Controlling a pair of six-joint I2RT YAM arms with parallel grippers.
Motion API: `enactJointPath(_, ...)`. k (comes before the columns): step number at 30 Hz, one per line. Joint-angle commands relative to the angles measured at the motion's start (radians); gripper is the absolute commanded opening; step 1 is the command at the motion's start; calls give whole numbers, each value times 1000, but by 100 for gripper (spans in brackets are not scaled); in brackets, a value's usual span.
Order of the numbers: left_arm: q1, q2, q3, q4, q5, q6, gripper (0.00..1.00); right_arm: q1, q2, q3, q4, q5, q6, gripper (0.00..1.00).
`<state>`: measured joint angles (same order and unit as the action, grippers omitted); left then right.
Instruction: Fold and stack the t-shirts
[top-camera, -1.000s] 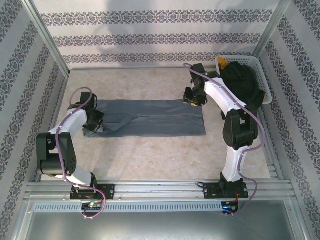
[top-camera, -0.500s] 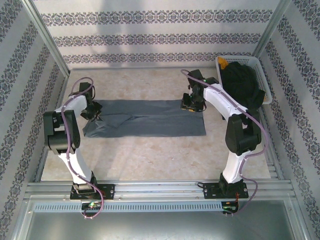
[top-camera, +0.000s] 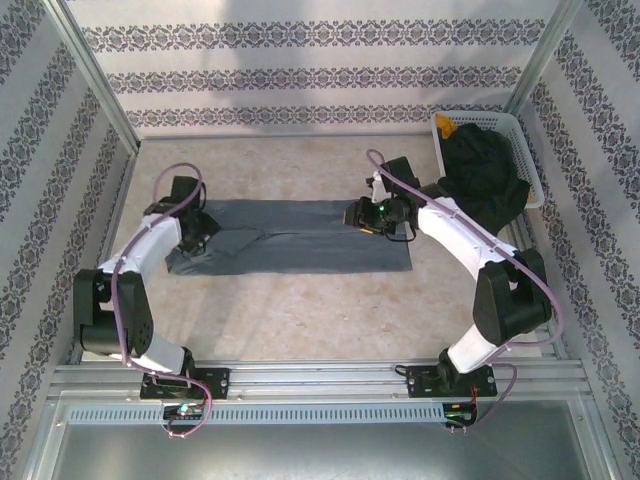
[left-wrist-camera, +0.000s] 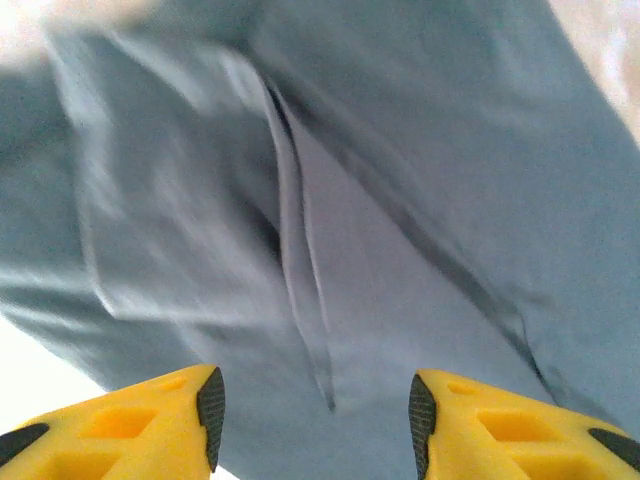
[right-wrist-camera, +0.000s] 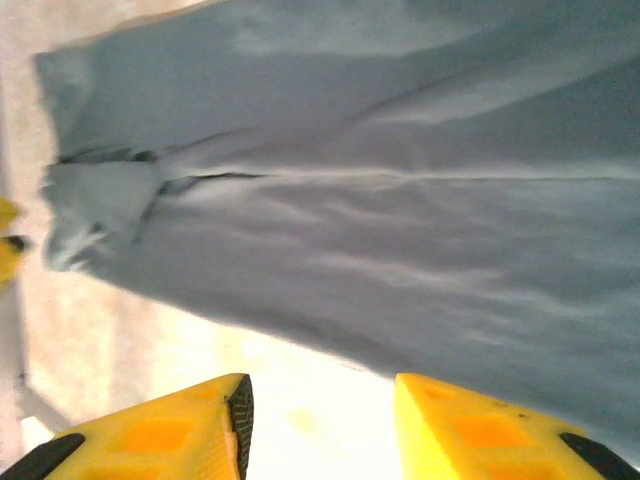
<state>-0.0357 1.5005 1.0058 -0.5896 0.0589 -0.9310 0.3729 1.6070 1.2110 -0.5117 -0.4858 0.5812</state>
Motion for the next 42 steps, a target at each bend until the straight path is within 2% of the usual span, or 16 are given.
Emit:
enactJointPath(1, -24, 32, -89, 105, 77, -106, 53, 31, -4, -42, 201, -145, 92, 43)
enactJointPath(6, -31, 92, -109, 211, 108, -126, 50, 44, 22, -39, 224, -146, 128, 43)
enactJointPath(15, -59, 145, -88, 227, 130, -145, 44, 41, 16, -45, 200, -129, 118, 42)
enactJointPath(18, -68, 128, -74, 178, 112, -150, 41, 41, 16, -54, 201, -128, 120, 42)
enactJointPath(22, -83, 144, 42, -57, 65, -112, 42, 42, 19, -56, 203, -131, 123, 42)
enactJointPath(24, -95, 142, 73, -105, 40, -102, 43, 42, 22, -53, 204, -133, 123, 42)
enactJointPath(29, -106, 137, 11, 36, 103, -175, 39, 42, 36, -46, 201, -138, 123, 42)
enactJointPath(42, -129, 245, 41, 24, 67, -130, 37, 40, 32, -61, 197, -136, 124, 41)
